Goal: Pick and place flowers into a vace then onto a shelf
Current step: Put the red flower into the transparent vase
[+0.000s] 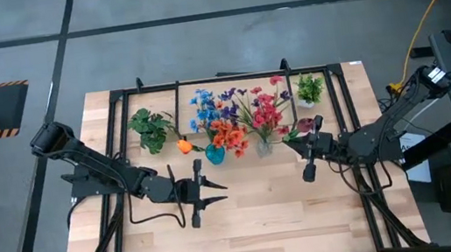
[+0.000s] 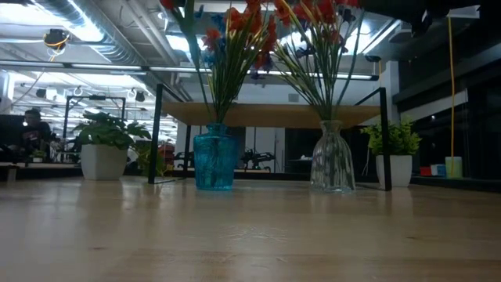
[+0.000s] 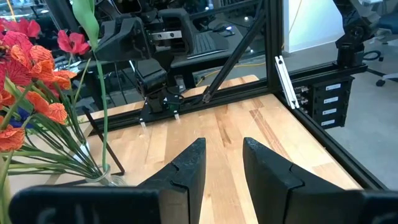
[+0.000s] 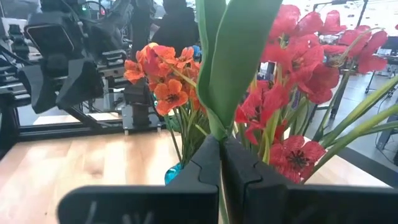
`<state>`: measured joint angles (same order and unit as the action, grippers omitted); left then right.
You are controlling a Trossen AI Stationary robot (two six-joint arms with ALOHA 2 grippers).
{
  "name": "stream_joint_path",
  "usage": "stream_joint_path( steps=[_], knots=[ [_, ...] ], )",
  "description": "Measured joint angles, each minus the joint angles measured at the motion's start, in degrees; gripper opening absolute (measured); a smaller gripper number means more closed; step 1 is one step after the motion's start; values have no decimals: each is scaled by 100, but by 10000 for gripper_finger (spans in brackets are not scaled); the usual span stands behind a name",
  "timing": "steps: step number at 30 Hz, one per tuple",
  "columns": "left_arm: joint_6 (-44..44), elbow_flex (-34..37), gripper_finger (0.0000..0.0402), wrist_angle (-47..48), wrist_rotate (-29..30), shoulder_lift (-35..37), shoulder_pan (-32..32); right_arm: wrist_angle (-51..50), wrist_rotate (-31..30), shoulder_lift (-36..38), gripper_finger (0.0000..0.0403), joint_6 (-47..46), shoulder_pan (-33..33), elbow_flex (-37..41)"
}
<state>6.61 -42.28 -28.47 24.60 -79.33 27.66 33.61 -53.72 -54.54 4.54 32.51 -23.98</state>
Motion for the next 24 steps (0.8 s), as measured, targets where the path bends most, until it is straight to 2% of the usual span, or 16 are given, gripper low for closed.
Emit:
stream_joint_path(
  steps=[10, 16, 24],
  knots=[
    [-2, 0, 100, 0, -1, 0, 0, -151, -15, 0, 0, -4, -11, 2],
    [-39, 0, 100, 0, -2, 0, 0, -460, -19, -2, 0, -429, -29, 2],
    [-39, 0, 100, 0, 0, 0, -2, -837, -1, -26, 0, -824, -444, 2]
  ],
)
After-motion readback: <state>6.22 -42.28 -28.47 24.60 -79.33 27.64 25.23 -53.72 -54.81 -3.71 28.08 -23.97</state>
